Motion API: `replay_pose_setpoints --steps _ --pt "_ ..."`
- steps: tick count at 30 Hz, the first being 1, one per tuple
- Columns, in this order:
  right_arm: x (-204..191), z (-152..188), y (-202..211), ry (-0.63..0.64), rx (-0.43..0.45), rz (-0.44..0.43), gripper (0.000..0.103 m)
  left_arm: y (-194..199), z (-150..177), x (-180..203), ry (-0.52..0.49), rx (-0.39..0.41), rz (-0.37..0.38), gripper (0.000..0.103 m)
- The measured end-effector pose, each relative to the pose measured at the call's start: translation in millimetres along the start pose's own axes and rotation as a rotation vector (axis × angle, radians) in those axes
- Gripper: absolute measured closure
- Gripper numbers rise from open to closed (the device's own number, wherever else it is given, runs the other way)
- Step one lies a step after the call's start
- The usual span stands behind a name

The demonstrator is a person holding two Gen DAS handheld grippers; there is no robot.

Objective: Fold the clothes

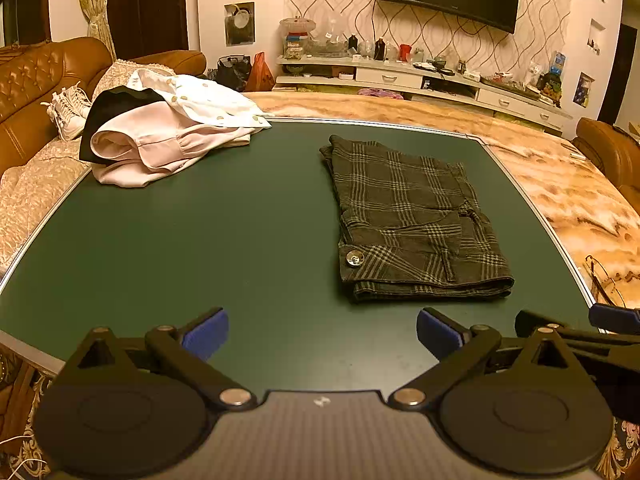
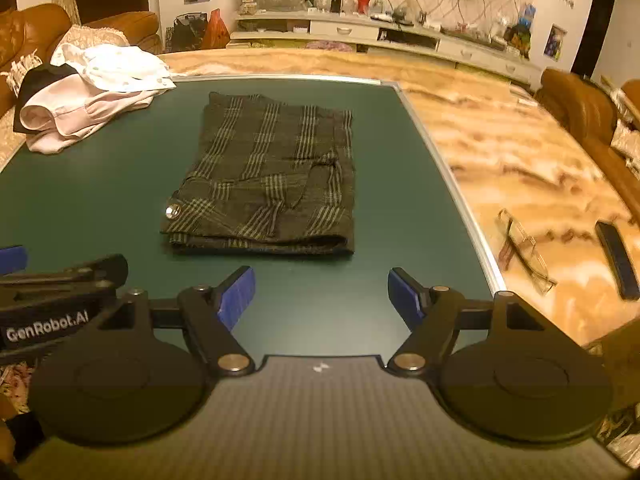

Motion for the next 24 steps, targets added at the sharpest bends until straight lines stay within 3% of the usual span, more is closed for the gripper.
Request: replay_pose_setpoints --steps 12,24 --pt "-1.4 20.8 -8.5 -0.051 -0.037 -0.012 0.022 4.2 13.0 -5.1 0.026 -0.019 0.021 0.000" --pt "4.6 39.2 -18.8 -0.087 -0.070 0.014 0.022 -10.5 26.4 3.7 -0.018 -0.055 0.016 0.000"
Point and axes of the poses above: each gripper's, at about its wrist camera, not at the fingertips, and y roughly against the way its jaws point, x to its right, z to its underside, the point moved 4 cm from there along -y, roughly the way its jaws point, and after that the axes turned 5 degrees about z, right-handed, at the moved point
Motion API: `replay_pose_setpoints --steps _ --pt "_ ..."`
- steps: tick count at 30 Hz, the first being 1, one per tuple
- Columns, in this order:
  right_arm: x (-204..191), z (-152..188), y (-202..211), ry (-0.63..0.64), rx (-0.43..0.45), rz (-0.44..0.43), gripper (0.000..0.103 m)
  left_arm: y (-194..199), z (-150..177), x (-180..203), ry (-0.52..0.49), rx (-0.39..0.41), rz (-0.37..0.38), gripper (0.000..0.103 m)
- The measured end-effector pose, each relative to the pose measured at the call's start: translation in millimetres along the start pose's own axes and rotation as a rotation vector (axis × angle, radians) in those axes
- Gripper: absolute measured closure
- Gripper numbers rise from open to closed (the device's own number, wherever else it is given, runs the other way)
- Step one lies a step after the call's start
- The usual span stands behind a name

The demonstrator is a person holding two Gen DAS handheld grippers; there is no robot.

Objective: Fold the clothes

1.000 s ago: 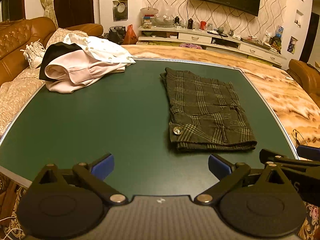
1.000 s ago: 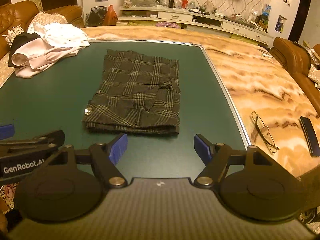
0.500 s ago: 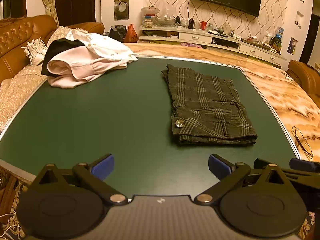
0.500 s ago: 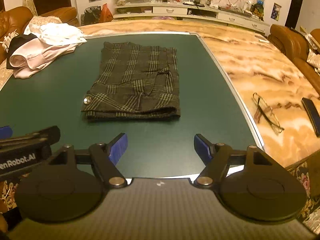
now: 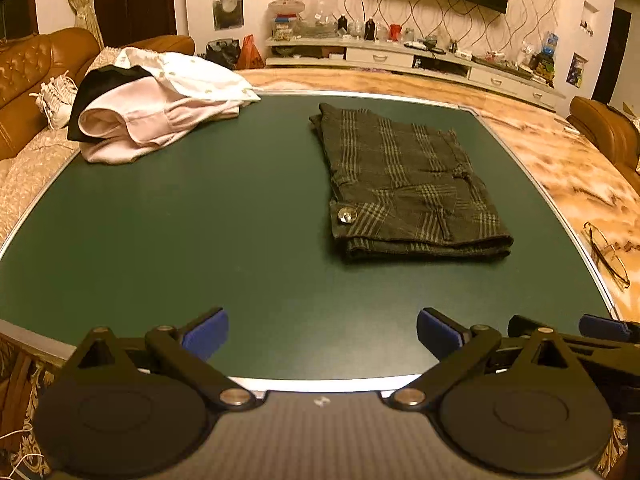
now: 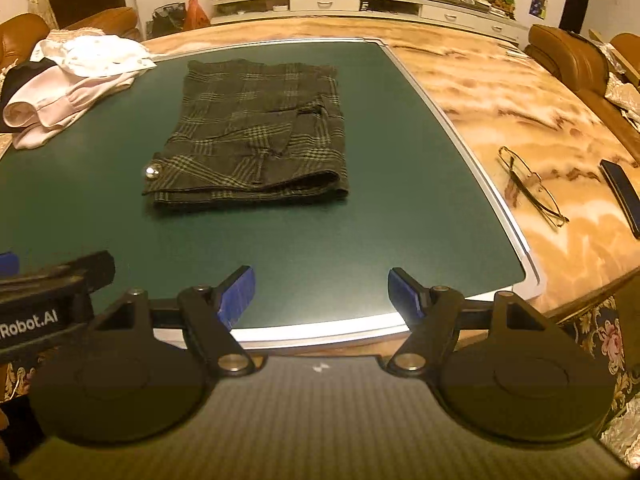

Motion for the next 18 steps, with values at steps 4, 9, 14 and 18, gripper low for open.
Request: replay_pose_setpoints --steps 4,9,14,18 --pt "1.9 5.7 -4.9 -0.011 -0.014 -0.003 0.022 -0.7 1.8 -0.6 0.008 0.001 -0.005 0.000" --pt "-0.4 11.1 -7.4 -0.008 -0.019 -0.005 0.022 -5.5 5.3 -2.0 0.024 -0.018 0.009 0.000" --pt "-2.7 13.7 -4.9 -0.002 -0.007 -0.004 0.022 -6.3 7.9 -1.5 0.021 -0.019 0.005 0.000" --pt "-2.1 16.2 -5.8 -0.004 -0.010 0.001 0.022 -5.6 7.7 -2.9 0.034 -0.018 0.008 0.000"
Point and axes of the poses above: each gripper's, at about its wrist camera, not at the fingertips, and y roughly against the way its jaws point, x to its right, z to its underside, the point moved 4 cm from there along -y, roughly the way its jaws point, and after that the axes turned 5 degrees about z, right-handed, at the moved point
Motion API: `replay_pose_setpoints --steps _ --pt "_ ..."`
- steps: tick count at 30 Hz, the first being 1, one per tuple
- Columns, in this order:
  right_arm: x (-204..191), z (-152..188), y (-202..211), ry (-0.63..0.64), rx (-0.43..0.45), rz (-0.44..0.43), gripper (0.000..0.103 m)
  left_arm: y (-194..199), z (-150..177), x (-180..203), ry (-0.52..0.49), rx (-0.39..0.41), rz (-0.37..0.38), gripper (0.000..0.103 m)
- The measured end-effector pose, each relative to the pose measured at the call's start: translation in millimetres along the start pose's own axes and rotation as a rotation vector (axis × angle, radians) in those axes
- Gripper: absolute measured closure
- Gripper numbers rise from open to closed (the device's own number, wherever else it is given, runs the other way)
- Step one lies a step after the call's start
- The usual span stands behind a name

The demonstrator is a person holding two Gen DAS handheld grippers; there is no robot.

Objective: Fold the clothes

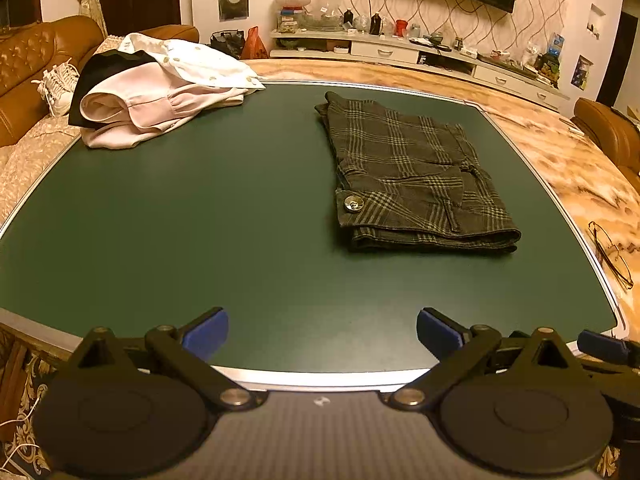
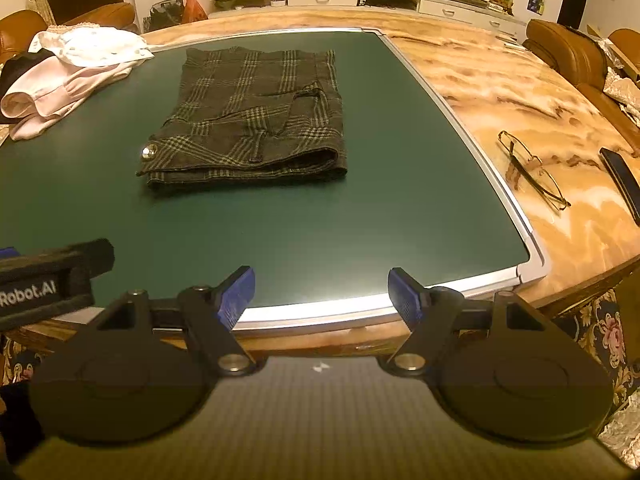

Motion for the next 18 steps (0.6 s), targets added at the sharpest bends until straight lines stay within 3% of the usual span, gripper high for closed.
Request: replay_pose_setpoints --steps 18 --pt "9.4 5.1 7.9 -0.052 0.044 -0.007 0.022 0.3 5.4 3.9 -0.012 0.007 -0.013 0.000"
Point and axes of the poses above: each gripper's, at about its wrist camera, not at the fingertips, and y roughly against the way its jaws point, x to its right, z to its underside, the point moved 4 cm from there along -y, roughly the way its jaws point, and after that the axes turned 5 degrees about z, right-handed, at the moved point
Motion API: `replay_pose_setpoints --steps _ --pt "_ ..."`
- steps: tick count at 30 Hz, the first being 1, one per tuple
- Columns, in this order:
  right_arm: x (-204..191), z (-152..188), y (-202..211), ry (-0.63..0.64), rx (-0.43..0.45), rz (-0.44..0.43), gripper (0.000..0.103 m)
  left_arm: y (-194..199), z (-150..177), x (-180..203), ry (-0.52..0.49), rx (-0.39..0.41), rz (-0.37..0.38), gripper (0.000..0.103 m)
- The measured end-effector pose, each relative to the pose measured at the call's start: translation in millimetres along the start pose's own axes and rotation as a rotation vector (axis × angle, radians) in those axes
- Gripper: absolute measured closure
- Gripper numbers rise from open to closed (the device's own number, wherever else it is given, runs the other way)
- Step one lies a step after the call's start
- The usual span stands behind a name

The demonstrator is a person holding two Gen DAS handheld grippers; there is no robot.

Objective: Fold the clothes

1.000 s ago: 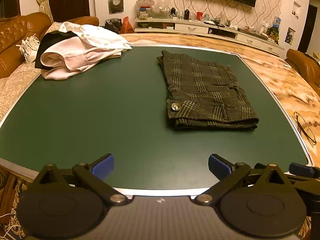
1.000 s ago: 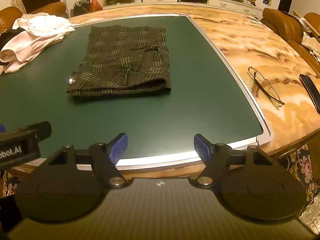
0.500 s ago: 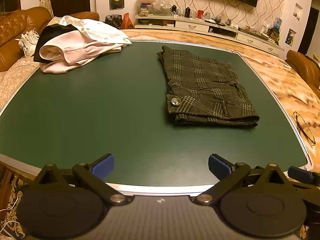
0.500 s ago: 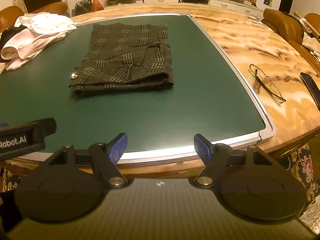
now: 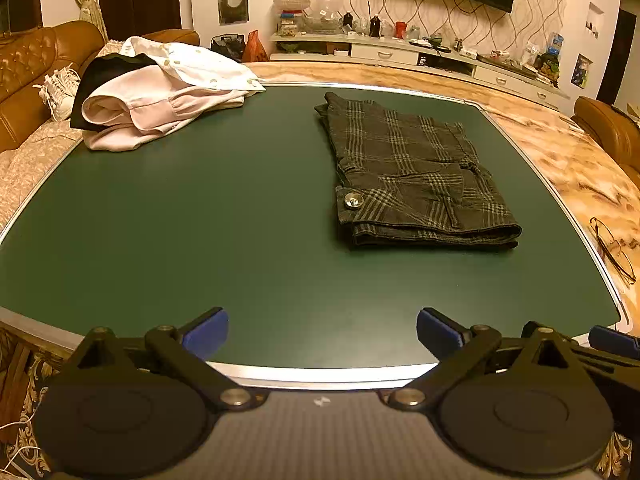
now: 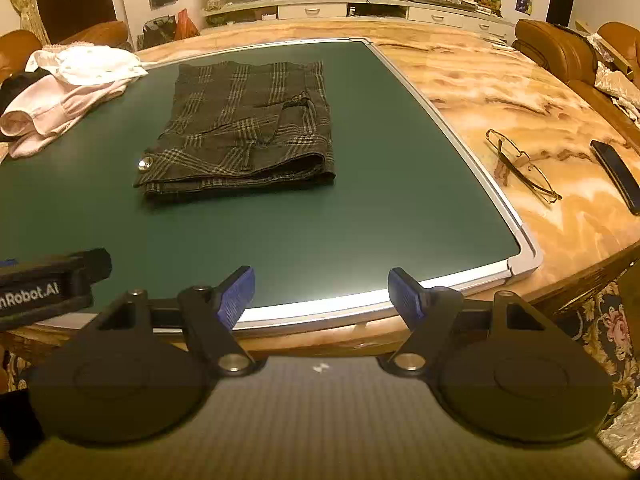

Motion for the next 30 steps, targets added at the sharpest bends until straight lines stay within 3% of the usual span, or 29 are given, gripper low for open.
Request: replay_pose_setpoints --steps 30 --pt "2.4 -0.7 -9.4 0.027 0.044 0.010 0.022 -8.1 3.5 5.6 -0.037 -0.016 -0.013 0.000"
Point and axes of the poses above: each gripper's, at about its wrist camera, not at the fingertips, and y roughly against the way its jaws point, x to its right, z to its underside, the point moved 4 cm from there along -y, roughly the way its jaws point, and after that the axes turned 5 degrees about z, right-handed, at the moved point
